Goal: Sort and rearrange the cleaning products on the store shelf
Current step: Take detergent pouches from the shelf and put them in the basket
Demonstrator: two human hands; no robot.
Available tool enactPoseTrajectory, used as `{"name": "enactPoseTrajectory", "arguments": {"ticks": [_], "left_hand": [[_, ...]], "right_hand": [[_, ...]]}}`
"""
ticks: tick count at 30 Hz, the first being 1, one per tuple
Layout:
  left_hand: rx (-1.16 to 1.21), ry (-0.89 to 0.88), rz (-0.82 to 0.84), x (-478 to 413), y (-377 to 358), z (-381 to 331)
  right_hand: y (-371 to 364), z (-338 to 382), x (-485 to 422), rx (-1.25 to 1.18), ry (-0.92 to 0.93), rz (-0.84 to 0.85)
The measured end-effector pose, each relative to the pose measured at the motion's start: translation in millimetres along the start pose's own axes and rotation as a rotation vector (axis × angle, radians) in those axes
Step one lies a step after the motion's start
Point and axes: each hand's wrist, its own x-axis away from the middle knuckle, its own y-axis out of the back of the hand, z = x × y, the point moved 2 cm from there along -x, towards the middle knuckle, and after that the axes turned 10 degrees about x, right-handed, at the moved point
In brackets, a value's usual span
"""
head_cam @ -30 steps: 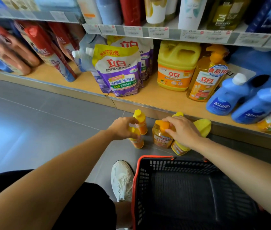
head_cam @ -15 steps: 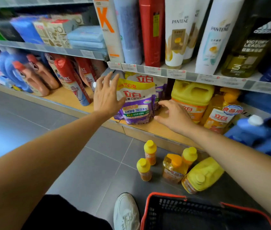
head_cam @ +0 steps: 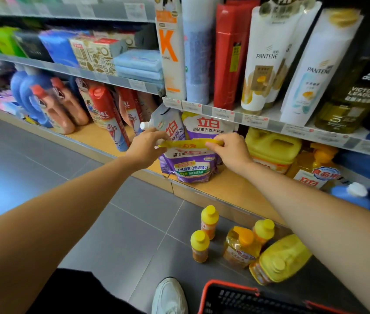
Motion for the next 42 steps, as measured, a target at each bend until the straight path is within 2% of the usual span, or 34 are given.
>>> {"name": "enactPoseTrajectory", "arguments": {"ticks": [4, 10, 14, 17, 20, 23, 27, 31, 34, 39, 42], "left_hand": [[0.325, 0.181, -0.001, 7.6, 8.8, 2.2], [0.899, 0.347, 0.099, 20.1, 11.2, -21.3], [0.963, 0.429, 0.313, 40.7, -9.5, -50.4], [0.98, 0.425, 0.415, 61.6, -32.7, -81.8], [1.121, 0.325, 0.495, 80.4, -54.5, -121.6], [1.278, 0.223, 0.409, 91.3, -65.5, -157.4], [1.312, 0.225, 0.201, 100.8, -62.4, -181.8], [1.277, 0.184, 0.068, 112.6, -48.5, -195.2], [1.159, 0.119, 0.004, 120.9, -38.4, -198.6], [0.793, 0.033, -0.027, 130.5, -31.2, -199.6], [0.605, -0.094, 0.019, 137.8, -28.2, -209.1]], "right_hand": [[13.5, 4.4, 8.0, -0.107, -0.02, -0.039], [57.2, 24.3, 18.7, -0.238, -0.039, -0.143], [121.8, 42.7, 30.9, -0.233, -0.032, -0.231], [168.7, 58.8, 47.7, -0.222, 0.01, -0.273], [206.2, 70.9, 65.8, -0.24, 0.044, -0.302], [230.2, 74.0, 81.4, -0.27, 0.048, -0.346], [249.8, 61.1, 93.5, -0.319, -0.027, -0.425], [262.5, 34.3, 108.4, -0.292, -0.114, -0.431], [265.9, 12.1, 127.4, -0.201, -0.167, -0.401], [274.4, -8.8, 168.1, 0.192, -0.115, -0.312], [267.2, -6.9, 193.9, 0.213, 0.0, -0.209]]}}
